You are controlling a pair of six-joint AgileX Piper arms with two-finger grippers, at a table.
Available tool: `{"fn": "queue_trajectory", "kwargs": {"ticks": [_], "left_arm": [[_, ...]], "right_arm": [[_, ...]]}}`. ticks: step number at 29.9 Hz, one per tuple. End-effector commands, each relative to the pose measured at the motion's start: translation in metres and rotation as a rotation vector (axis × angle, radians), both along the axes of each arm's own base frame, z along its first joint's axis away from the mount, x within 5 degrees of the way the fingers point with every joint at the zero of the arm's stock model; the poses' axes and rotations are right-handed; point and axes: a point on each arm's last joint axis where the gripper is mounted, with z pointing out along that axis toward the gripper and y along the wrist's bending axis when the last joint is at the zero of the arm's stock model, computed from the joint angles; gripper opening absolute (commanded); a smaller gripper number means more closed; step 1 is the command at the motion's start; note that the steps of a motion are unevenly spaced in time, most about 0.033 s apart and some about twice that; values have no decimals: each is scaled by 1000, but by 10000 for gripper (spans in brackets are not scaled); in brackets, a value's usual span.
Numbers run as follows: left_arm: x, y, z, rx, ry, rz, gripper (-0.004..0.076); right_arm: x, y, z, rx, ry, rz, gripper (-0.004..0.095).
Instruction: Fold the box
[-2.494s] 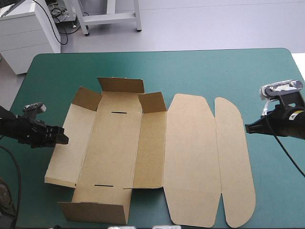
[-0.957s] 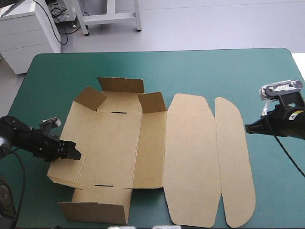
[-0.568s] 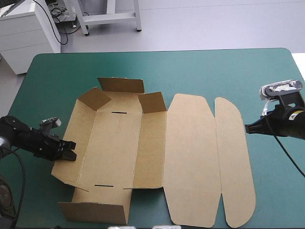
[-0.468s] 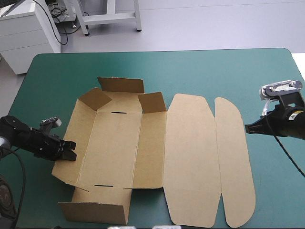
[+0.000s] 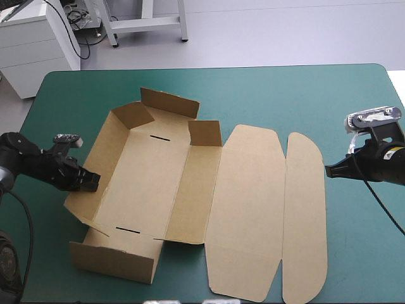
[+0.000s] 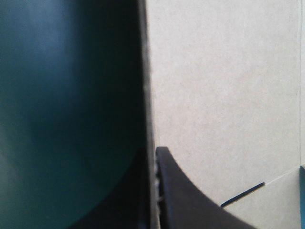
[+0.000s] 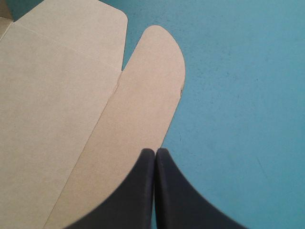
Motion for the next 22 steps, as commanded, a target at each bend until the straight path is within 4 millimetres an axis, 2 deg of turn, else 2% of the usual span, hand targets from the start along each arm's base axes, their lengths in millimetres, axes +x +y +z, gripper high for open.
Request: {"fn": "queue_trajectory", "kwargs": {"ticks": [1, 4, 10, 17, 22], "left_arm": [[15, -19, 41, 106, -173, -102, -8], [28, -39, 62, 226, -307, -209, -8], [44, -95, 99, 469, -632, -444, -8], [47, -161, 124, 665, -1022, -642, -8], [40, -203, 131, 697, -1219, -757, -8]], "right_arm": [[-1, -1, 12, 5, -79, -8, -20], [-1, -1, 12, 11, -78, -13, -20], [-1, -1, 12, 17, -73, -19, -20], [-2, -1, 12, 19, -71, -20, -20], [-2, -1, 12, 23, -70, -25, -20]]}}
